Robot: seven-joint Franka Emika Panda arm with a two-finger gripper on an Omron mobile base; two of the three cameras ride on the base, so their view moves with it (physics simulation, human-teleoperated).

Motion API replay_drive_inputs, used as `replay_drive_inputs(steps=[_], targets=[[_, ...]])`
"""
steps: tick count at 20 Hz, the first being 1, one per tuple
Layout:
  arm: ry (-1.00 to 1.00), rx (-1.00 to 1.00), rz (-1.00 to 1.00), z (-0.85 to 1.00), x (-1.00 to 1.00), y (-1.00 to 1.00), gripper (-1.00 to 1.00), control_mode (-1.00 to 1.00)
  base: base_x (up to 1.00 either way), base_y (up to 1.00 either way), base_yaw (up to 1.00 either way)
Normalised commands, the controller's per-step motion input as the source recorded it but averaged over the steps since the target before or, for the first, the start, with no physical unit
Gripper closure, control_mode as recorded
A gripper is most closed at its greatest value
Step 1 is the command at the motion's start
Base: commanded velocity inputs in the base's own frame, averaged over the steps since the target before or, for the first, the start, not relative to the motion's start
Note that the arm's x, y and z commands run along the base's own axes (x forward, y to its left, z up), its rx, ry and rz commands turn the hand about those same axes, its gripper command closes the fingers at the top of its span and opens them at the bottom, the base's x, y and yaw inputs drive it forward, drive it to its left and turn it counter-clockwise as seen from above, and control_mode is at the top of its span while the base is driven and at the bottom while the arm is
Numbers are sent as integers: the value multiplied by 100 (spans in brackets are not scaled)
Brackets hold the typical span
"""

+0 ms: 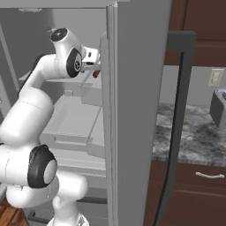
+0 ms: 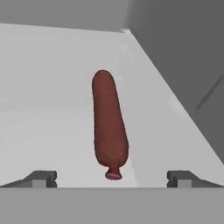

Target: Move the hot dog bun to the plate on the dining table and place the condiment next to that plate. Then navigate to the fridge and take the sausage and place it on the plate as well.

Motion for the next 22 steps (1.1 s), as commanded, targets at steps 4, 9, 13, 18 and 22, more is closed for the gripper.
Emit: replay_drive_inputs(steps=[4, 9, 13, 18, 22], targets=[[1, 0, -1, -29, 84, 0, -100, -100, 0, 0, 0], [0, 0, -1, -19, 55, -5, -100, -100, 0, 0, 0], [0, 0, -1, -24, 36, -4, 100, -100, 0, 0, 0], [1, 0, -1, -38, -10, 1, 100, -100, 0, 0, 0], [0, 0, 0, -44, -73, 26, 100, -100, 0, 0, 0]])
